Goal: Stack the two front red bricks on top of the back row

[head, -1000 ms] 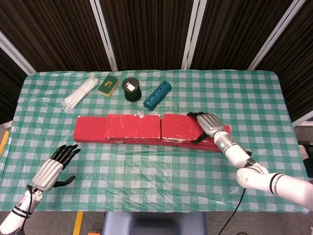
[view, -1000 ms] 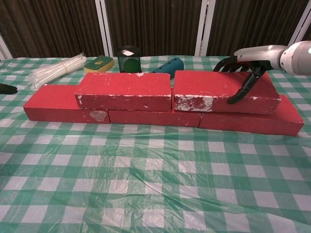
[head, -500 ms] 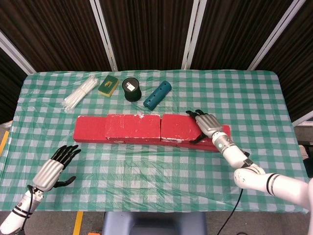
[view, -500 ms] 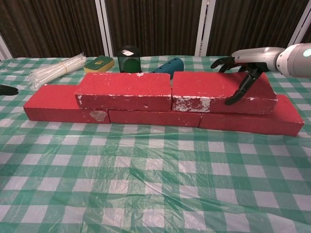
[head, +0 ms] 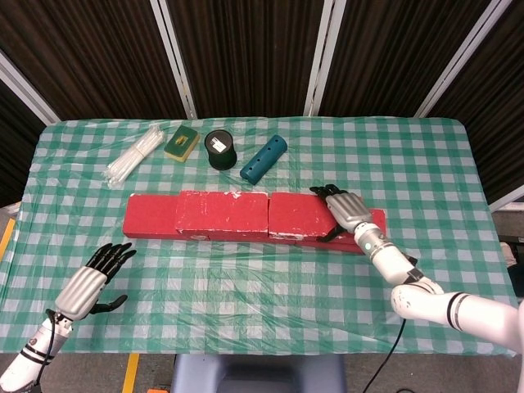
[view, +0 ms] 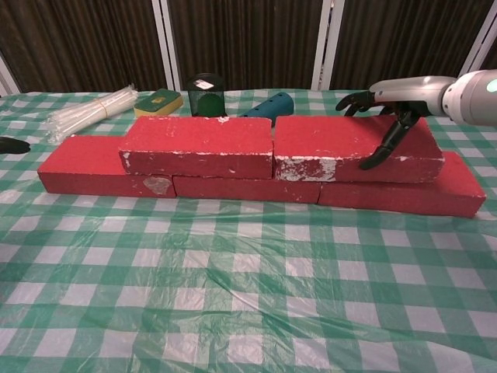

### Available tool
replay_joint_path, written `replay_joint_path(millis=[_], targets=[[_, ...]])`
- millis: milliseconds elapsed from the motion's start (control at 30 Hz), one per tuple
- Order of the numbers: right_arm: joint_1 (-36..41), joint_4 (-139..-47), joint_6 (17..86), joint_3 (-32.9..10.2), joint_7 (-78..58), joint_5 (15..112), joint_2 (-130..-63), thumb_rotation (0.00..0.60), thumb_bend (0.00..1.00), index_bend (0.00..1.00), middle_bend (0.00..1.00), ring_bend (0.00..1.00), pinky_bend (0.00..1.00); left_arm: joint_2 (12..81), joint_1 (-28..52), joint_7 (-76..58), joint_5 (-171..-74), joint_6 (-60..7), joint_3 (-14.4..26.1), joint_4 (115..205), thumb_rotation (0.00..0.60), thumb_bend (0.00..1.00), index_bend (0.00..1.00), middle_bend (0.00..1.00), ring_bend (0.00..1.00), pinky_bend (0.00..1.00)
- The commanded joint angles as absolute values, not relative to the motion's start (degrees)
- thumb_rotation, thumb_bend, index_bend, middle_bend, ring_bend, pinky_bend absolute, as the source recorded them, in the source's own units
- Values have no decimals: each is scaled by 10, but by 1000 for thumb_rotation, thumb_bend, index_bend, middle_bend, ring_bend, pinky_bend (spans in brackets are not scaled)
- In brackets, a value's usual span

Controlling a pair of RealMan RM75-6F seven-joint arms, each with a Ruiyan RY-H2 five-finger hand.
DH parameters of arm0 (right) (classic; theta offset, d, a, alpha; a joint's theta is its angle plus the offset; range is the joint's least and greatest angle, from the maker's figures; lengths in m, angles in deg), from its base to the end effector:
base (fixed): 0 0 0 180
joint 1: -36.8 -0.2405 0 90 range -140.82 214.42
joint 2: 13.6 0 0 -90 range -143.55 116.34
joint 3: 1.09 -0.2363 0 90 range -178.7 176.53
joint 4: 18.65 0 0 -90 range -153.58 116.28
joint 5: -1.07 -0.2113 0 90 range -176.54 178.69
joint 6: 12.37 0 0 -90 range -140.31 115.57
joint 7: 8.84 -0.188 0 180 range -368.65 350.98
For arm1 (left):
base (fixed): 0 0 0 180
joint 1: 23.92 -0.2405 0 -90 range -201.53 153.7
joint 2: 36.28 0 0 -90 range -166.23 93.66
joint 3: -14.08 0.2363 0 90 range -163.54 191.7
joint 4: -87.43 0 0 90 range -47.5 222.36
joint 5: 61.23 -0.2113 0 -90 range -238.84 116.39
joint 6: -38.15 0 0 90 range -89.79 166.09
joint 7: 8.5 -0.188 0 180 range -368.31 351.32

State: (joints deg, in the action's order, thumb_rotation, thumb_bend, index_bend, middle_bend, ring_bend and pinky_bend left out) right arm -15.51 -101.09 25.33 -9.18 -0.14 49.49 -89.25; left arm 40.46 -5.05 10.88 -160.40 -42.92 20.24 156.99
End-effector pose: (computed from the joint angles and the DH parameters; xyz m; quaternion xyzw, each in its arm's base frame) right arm -0.1570 -0.4223 0.0086 0.7295 -0.4738 0.2877 0.4008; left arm -0.2738 0.2595 0.0604 -0.7188 -0.3767 -0.4329 0.3924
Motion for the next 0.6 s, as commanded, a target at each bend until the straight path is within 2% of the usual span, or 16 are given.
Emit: replay_joint_path(millis=[33,367,600], targets=[[-156,-1014,256,-90,4,488,-891,600,92,4,188,86,298,405,-50,109,-1604,-429,203,1570,600,288,0,0,0,0],[-158,-1016,254,-84,12,475,-892,600,92,0,170,77,244,404,-50,112,-1606,-430,203,1570,600,288,0,0,0,0],[-141,-1040,279,-91,-5,508,-875,600,92,0,97,10,163,405,-50,113,-1609,-434,203,1569,600,287,0,0,0,0]])
